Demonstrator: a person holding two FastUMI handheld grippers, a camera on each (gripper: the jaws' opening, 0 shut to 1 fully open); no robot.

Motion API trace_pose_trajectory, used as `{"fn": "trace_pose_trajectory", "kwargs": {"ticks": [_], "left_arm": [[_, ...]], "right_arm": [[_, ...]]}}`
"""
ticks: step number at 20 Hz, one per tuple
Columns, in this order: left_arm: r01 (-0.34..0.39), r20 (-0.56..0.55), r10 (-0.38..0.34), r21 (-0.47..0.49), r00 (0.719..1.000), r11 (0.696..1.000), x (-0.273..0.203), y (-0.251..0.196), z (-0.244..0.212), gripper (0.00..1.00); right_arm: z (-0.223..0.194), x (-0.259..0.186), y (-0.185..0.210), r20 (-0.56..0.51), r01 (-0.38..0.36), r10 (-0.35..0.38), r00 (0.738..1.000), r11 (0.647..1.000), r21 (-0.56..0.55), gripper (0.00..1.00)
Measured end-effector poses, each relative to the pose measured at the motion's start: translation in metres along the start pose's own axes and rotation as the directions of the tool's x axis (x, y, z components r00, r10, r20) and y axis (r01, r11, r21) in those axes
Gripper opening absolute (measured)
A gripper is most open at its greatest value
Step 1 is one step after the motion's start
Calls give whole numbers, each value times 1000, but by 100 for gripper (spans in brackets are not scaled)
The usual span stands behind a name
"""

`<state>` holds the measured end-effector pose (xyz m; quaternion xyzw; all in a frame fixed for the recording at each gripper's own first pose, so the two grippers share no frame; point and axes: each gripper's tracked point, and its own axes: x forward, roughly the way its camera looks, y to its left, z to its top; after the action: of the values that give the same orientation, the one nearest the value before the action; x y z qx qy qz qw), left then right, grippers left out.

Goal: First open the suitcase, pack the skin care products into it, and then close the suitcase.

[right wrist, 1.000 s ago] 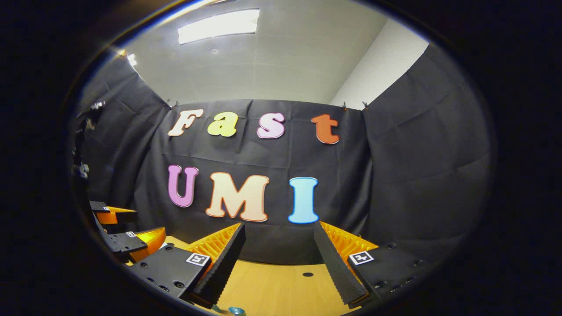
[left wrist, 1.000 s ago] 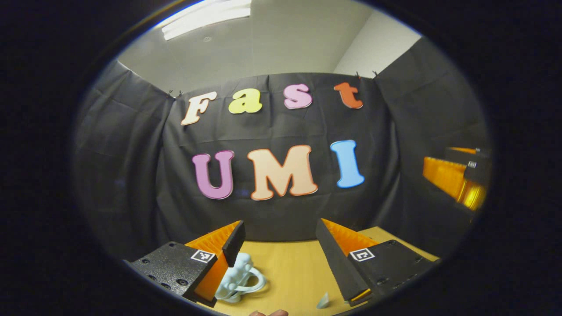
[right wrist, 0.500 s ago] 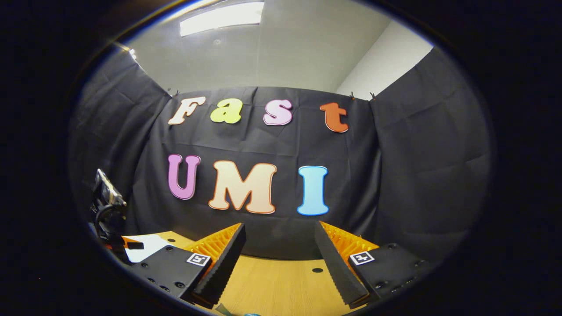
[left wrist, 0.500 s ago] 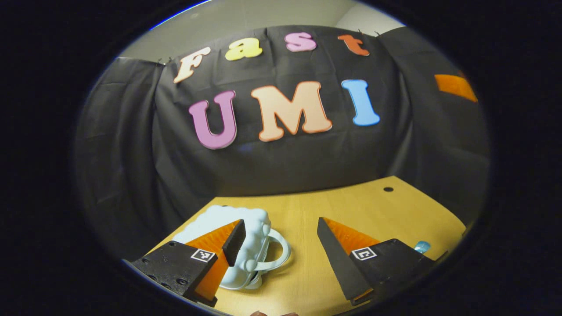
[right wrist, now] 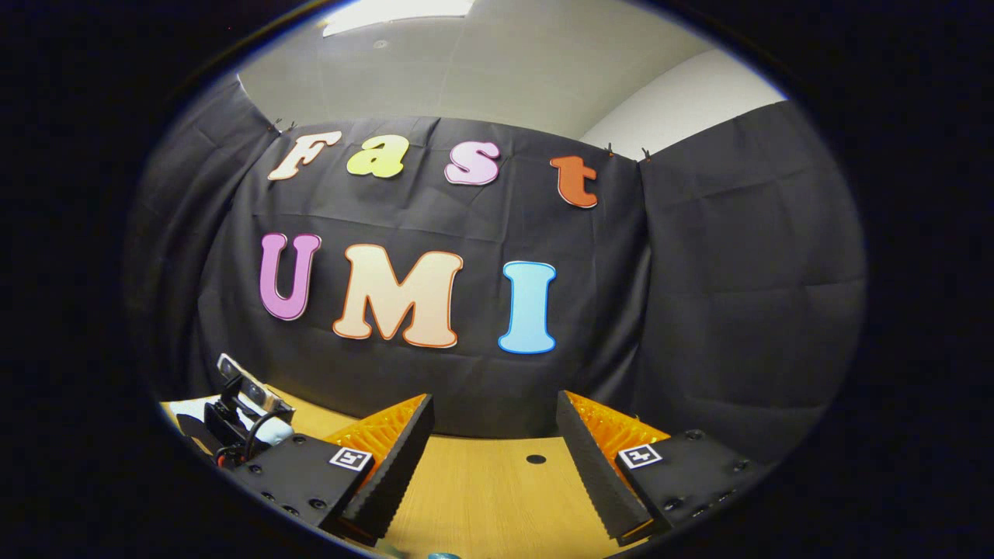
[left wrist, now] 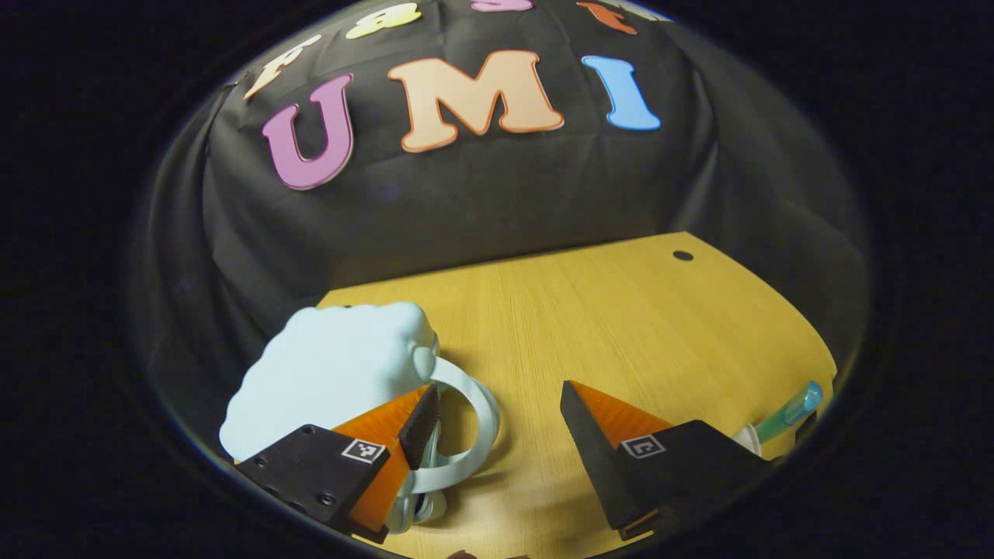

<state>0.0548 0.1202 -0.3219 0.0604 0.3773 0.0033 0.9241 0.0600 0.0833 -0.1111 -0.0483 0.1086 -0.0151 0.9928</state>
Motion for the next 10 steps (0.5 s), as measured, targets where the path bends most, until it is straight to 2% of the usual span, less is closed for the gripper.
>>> {"fn": "trace_pose_trajectory", "kwargs": {"ticks": [4,6,7,8,9,10], "left_arm": [[-2,-122,3,6,992,1000,34,7,-27,92],[11,-159,-11,0,987,1000,43,5,-35,86],[22,-173,-22,-3,985,1000,46,3,-38,73],[40,-189,-40,-4,981,999,48,0,-41,75],[47,-203,-48,-7,978,999,49,0,-44,59],[40,-209,-41,-8,977,999,49,3,-46,50]], "right_arm": [[-15,2,-3,-47,26,-27,999,999,-22,99],[-22,3,-5,-62,32,-34,997,999,-29,97],[-23,5,-7,-67,36,-38,997,999,-34,99],[-23,5,-8,-69,38,-40,997,999,-37,99],[-23,4,-8,-68,38,-40,997,999,-37,99],[-22,4,-8,-64,37,-39,997,999,-38,99]]}}
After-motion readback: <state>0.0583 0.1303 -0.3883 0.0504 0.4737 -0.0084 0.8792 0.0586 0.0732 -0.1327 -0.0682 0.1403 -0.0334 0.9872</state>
